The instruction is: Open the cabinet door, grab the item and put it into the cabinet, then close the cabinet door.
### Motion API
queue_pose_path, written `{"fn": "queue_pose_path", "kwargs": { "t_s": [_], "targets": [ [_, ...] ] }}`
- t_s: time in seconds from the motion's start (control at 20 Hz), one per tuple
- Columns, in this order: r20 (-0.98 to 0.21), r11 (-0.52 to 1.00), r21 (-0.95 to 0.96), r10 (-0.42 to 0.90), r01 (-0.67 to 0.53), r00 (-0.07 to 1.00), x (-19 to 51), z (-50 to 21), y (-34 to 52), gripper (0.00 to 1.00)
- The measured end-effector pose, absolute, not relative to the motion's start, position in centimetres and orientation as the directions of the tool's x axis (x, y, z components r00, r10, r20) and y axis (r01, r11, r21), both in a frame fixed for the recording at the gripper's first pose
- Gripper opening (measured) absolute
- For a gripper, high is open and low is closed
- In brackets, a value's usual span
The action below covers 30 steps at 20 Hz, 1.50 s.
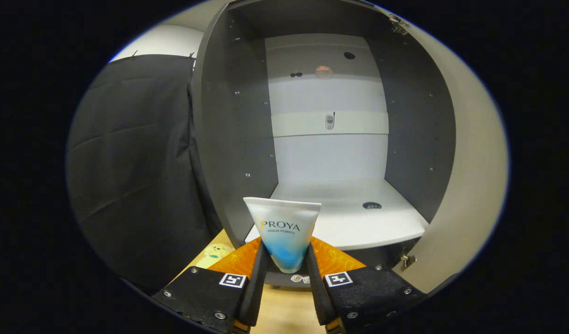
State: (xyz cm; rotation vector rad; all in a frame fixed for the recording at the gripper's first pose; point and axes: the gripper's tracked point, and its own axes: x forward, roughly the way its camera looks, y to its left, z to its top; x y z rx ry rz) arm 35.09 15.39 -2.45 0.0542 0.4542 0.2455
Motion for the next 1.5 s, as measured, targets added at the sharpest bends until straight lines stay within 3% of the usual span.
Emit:
{"fn": "queue_pose_path", "kwargs": {
  "t_s": [0.55,1.0,1.1,1.35,1.5],
  "targets": [
    [-0.535,0.977,0.102,0.212,-0.187,0.818,44.3,-6.1,17.4,0.48],
    [-0.543,0.98,0.109,0.197,-0.164,0.817,45.6,-7.0,17.1,0.52],
    [-0.537,0.979,0.118,0.206,-0.169,0.818,45.4,-6.9,17.4,0.57],
    [-0.478,0.983,0.096,0.186,-0.159,0.859,44.6,-4.9,16.7,0.92],
    [-0.427,0.984,0.09,0.176,-0.152,0.887,43.0,-3.2,15.9,0.94]
  ]
}}
